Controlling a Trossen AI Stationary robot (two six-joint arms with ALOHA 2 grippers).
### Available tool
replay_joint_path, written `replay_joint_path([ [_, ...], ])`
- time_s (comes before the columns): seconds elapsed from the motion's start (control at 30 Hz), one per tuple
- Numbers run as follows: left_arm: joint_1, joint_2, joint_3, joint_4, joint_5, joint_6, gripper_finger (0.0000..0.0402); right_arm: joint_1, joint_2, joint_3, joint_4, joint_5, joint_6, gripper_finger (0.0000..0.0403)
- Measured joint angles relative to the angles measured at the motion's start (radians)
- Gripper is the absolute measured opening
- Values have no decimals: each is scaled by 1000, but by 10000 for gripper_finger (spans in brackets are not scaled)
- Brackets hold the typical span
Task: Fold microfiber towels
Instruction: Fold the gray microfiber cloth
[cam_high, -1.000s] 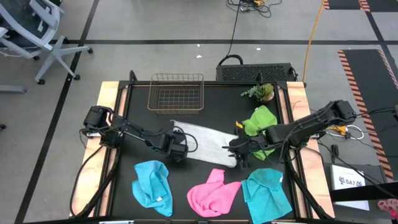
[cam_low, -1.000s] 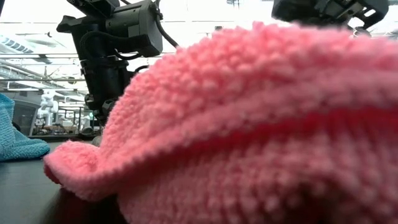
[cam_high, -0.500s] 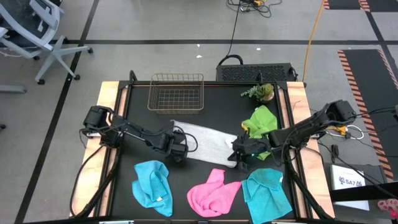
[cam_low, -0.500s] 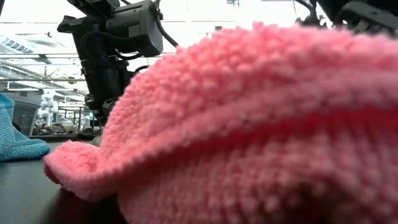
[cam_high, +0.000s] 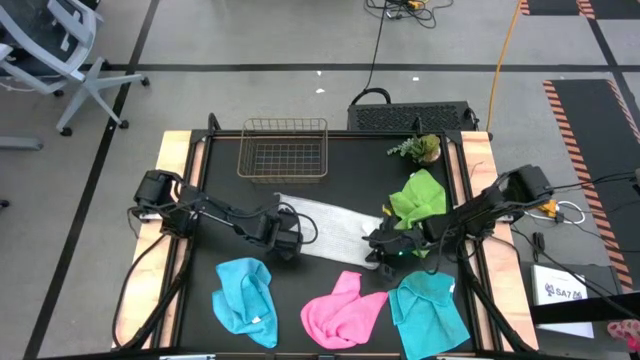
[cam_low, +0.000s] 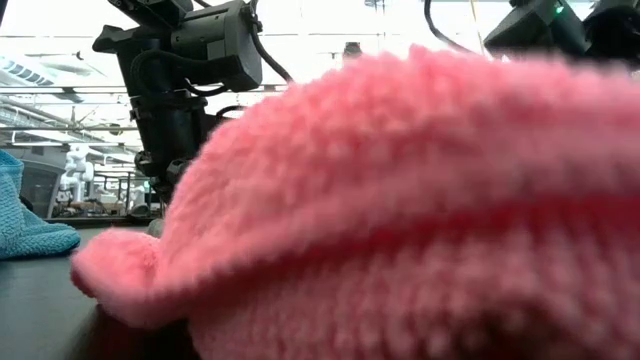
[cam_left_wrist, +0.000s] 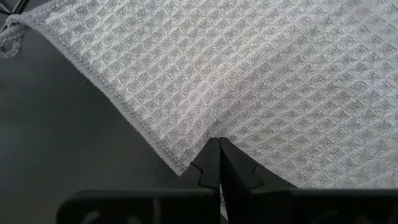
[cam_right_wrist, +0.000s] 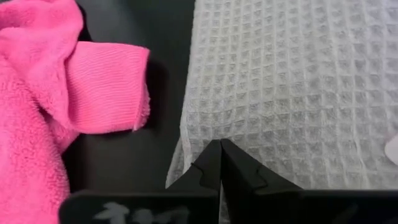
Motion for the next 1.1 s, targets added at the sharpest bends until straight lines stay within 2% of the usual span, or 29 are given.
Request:
replay_joint_path([
  [0.27, -25, 0, -1, 54, 32, -69, 4, -67, -27, 0, -85, 26, -171, 0],
  [0.47, -71, 0, 0, 62, 33, -105, 3, -135, -85, -1, -171, 24, -242, 0],
  [0.7, -83, 0, 0, 51, 18, -101, 4, -152, -233, -2, -182, -109, -135, 0],
  [0.9, -77, 0, 0, 50, 13, -88, 4, -127, -348, -2, -202, -109, -56, 2],
  [1.1, -75, 0, 0, 49, 5, -28, 12, -86, -336, -2, -275, -105, -52, 40],
])
